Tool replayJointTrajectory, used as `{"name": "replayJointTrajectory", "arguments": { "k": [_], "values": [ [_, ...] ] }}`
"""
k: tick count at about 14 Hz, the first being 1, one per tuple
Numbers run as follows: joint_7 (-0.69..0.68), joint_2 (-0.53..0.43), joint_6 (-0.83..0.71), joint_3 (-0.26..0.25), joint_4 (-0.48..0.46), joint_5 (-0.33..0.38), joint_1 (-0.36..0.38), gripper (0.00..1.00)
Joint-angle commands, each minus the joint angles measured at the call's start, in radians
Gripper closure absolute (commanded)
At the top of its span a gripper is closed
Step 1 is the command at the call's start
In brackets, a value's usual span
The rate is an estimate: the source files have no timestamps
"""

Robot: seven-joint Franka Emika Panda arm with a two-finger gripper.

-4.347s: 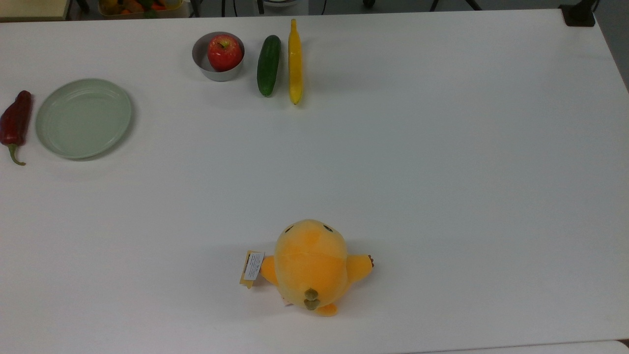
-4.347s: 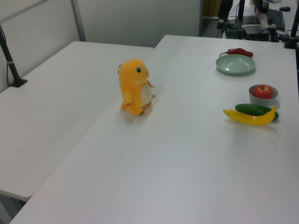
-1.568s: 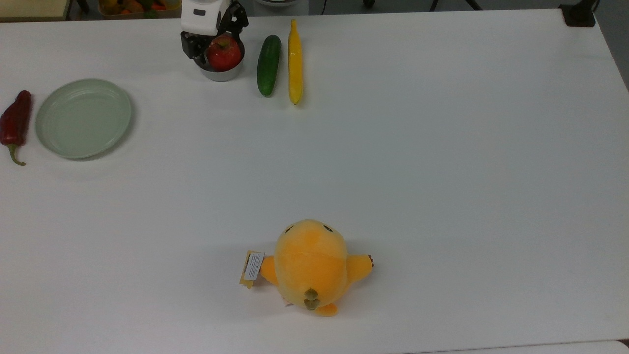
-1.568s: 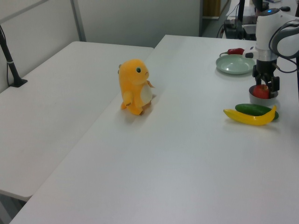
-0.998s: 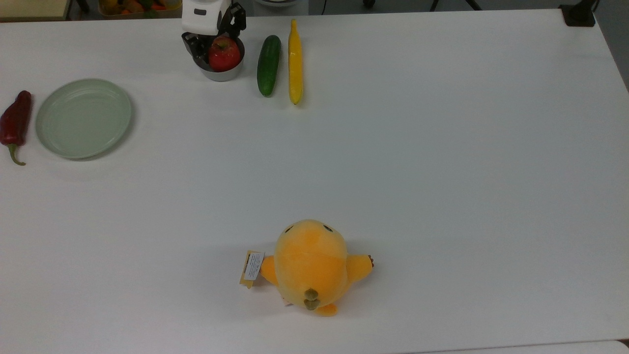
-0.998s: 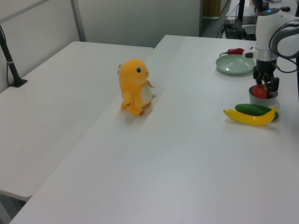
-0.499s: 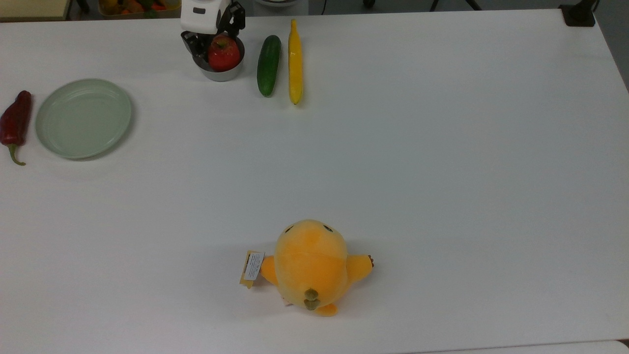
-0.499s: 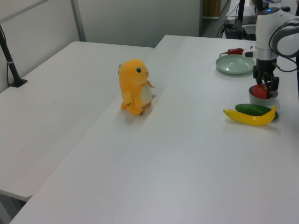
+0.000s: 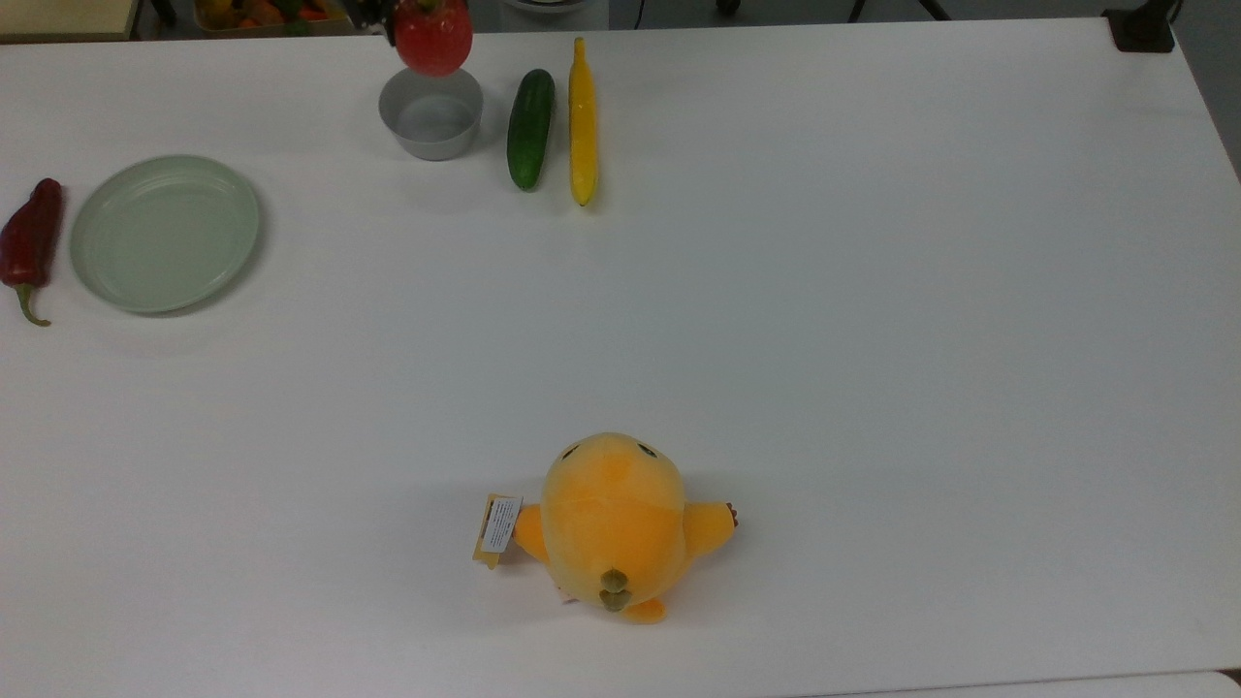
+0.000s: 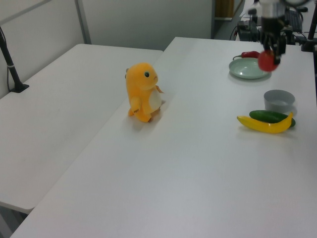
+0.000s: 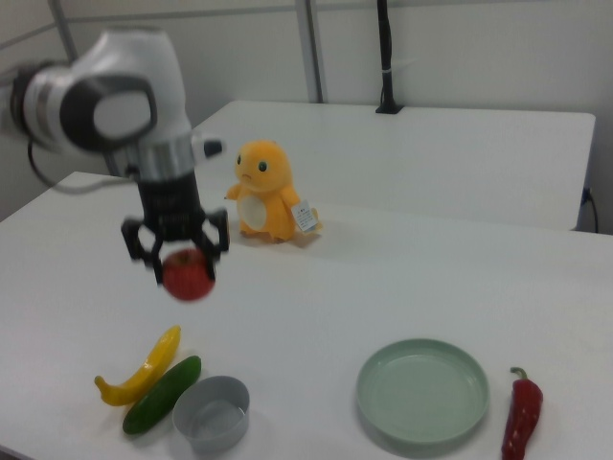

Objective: Red apple placed in the center of the desktop
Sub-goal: 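Carry the apple away from the bowl toward the open table area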

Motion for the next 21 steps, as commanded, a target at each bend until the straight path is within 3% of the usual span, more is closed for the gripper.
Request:
{"name": "replayJointTrajectory", "arguments": {
  "k": [1, 7, 13, 21],
  "values": [
    [0.117, 0.207, -0.161, 0.004, 0.336, 0.072, 0.006, 0.87],
    [0.343, 0.428, -0.103, 0.018, 0.502, 0.092, 0.04, 0.87],
    [0.457, 0.602, 0.184, 0.033, 0.487, 0.091, 0.041, 0.86],
    [0.455, 0.688, 0.302, 0.052, 0.442, 0.086, 0.041, 0.85]
  ]
}}
